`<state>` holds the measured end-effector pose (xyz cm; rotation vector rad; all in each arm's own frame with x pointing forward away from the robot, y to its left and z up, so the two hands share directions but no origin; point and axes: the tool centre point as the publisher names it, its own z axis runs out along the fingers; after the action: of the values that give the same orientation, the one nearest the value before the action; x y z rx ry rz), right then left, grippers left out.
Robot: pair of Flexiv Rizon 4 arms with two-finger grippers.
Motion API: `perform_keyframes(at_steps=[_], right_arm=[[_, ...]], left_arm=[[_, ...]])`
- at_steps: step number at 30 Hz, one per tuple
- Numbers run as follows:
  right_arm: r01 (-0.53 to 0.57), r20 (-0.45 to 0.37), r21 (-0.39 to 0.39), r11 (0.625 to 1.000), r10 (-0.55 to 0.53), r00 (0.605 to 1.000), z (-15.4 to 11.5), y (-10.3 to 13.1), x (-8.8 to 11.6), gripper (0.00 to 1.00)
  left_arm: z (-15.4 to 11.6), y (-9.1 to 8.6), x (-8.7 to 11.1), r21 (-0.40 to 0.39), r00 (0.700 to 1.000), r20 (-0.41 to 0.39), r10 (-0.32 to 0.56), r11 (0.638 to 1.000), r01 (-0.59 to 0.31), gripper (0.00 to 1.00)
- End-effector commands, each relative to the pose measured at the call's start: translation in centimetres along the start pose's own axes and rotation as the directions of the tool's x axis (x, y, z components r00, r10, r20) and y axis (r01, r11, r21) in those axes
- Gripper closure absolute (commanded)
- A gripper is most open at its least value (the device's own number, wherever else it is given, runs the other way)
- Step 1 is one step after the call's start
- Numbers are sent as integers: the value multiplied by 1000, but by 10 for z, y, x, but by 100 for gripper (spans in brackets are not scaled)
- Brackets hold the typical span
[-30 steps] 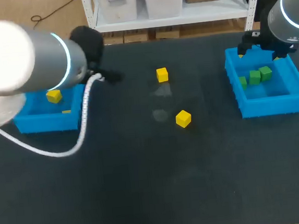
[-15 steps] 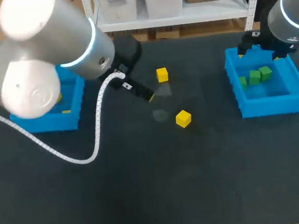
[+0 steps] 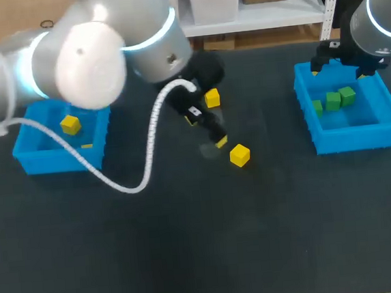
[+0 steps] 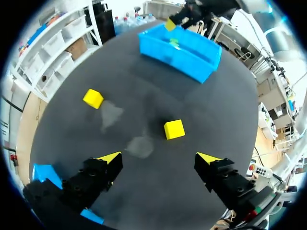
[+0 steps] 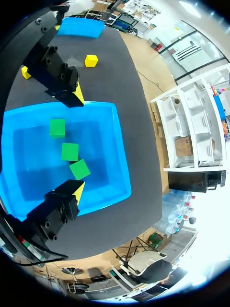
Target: Put the green cubes in the right bin and the yellow cubes in the left bin.
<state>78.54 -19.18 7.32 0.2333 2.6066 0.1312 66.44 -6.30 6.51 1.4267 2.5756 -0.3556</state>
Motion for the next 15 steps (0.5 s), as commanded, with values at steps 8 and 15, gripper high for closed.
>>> perform_keyframes(at_steps=[8, 15], right_arm=[[-1, 8, 1, 1000, 1, 1000, -1, -1, 2, 0], [-1, 8, 1, 1000, 1, 1000, -1, -1, 2, 0]], left_arm=[[34, -6, -17, -27, 979, -204, -10, 1000, 5, 0], [47, -6, -19, -51, 978, -205, -39, 998, 30, 0]])
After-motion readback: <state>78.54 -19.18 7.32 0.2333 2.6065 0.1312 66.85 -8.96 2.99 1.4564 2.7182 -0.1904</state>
